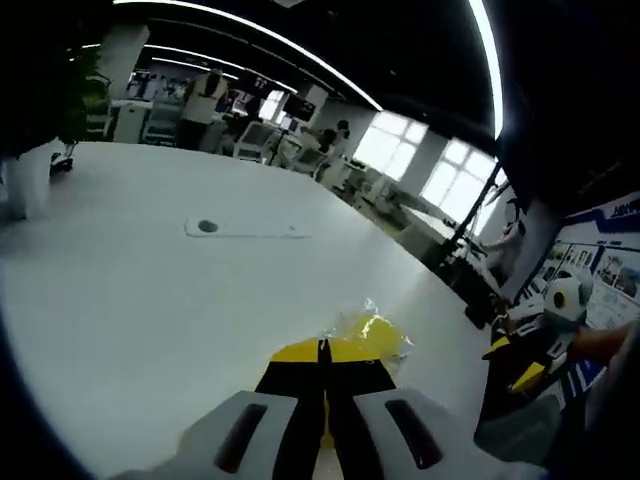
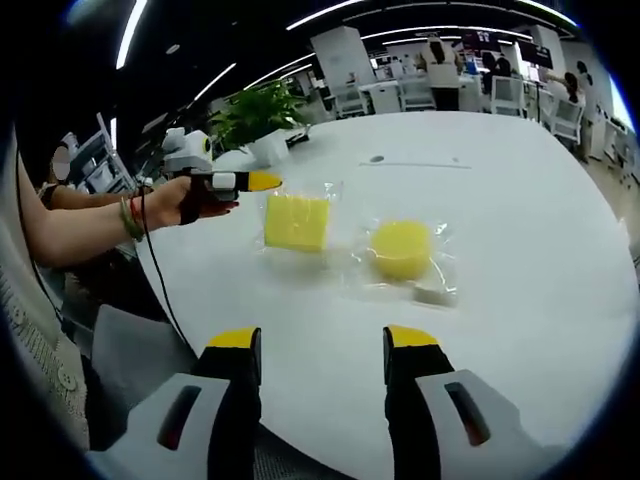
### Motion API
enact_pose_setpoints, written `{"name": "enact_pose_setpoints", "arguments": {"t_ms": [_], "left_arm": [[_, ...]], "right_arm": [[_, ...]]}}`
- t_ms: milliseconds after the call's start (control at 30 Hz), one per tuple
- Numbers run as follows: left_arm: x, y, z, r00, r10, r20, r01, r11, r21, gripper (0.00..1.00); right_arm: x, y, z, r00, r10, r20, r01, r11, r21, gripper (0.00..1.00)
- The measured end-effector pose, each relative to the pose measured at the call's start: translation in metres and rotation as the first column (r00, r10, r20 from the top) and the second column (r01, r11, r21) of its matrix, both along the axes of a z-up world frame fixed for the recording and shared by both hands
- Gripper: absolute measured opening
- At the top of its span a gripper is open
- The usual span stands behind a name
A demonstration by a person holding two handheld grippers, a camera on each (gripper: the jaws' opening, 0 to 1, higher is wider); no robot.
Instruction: Compare the silicone blocks by pressing each to a similar depth, holding the contact briefly, and releasing to observe deformation and rebound differences across the visible hardness samples.
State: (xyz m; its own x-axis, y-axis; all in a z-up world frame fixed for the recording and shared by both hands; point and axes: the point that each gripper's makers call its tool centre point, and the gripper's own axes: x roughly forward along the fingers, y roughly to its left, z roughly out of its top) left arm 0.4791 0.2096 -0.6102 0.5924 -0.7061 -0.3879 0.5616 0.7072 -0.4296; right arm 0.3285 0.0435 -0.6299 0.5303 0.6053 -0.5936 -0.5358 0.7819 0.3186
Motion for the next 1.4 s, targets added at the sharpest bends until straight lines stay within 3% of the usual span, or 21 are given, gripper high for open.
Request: {"name": "enact_pose_setpoints", "arguments": {"t_ms": [433,933,1000,1133,1400], "left_arm": [[-0.022,-0.009,0.030,0.996,-0.051,0.076,0.047,0.998,0.051,0.00],[-0.035,-0.009,0.083,0.977,-0.092,0.193,0.076,0.993,0.085,0.00],[-0.037,-0.010,0.087,0.977,-0.108,0.181,0.095,0.992,0.079,0.00],[-0.040,-0.013,0.099,0.969,-0.130,0.210,0.113,0.990,0.090,0.00],[-0.044,-0.020,0.123,0.954,-0.182,0.240,0.164,0.982,0.093,0.00]], "right_arm": [[-0.003,0.003,0.020,0.998,0.014,0.067,-0.015,1.000,0.015,0.45],[0.004,0.005,0.052,0.982,0.111,0.152,-0.111,0.994,-0.012,0.46],[0.005,0.007,0.058,0.976,0.145,0.165,-0.143,0.989,-0.022,0.47],[0.009,0.009,0.073,0.951,0.233,0.202,-0.223,0.972,-0.073,0.49],[0.029,0.018,0.107,0.865,0.431,0.257,-0.392,0.900,-0.190,0.55]]}}
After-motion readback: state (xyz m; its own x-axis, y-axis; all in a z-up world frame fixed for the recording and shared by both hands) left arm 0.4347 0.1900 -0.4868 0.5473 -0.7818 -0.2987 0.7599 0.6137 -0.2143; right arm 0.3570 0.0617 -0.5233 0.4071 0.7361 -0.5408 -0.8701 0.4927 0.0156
